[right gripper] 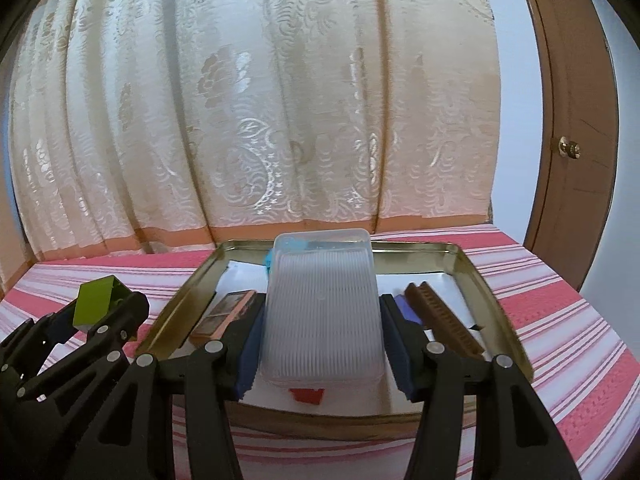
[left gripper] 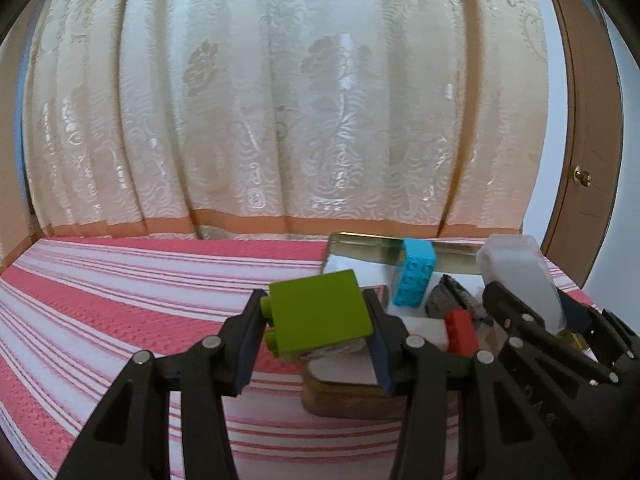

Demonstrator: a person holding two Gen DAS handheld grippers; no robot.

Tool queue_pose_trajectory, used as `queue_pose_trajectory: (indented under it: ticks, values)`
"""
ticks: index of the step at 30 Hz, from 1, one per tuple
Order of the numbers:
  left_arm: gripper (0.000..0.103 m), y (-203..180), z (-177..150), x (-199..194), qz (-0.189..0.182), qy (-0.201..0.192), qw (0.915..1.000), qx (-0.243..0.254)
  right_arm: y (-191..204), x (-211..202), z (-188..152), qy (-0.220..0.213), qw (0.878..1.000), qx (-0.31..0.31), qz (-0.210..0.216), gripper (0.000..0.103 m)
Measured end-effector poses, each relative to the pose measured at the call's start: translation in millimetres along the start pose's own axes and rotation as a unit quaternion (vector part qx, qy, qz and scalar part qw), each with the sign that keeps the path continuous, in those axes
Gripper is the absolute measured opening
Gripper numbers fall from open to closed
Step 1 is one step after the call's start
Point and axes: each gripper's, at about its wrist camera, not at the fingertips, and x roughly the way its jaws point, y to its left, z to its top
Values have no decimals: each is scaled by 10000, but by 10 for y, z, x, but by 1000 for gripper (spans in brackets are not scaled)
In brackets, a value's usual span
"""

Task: Organize rigid objects
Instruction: 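Lower the green cube and clear box into the tray and open both tools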

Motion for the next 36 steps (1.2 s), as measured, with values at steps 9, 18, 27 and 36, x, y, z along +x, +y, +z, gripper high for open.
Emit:
queue_pose_trajectory:
  ticks: [9,18,27,36]
  values:
    - [47,-201,27,84,-102,14,9999,86,-252,53,36,-11,9998,40,-190,57]
    - [47,-415,60,171,-226,68,9995,188,-522,114,74,-13,9992,63,-391,57]
    - [47,-673,68,276,-277,119,9987,412,-779,172,135,-45,9984,126,-552,57]
    - [47,-801,70,398,-338,232,9983,409,-927,274,177,3,9976,210,-664,57]
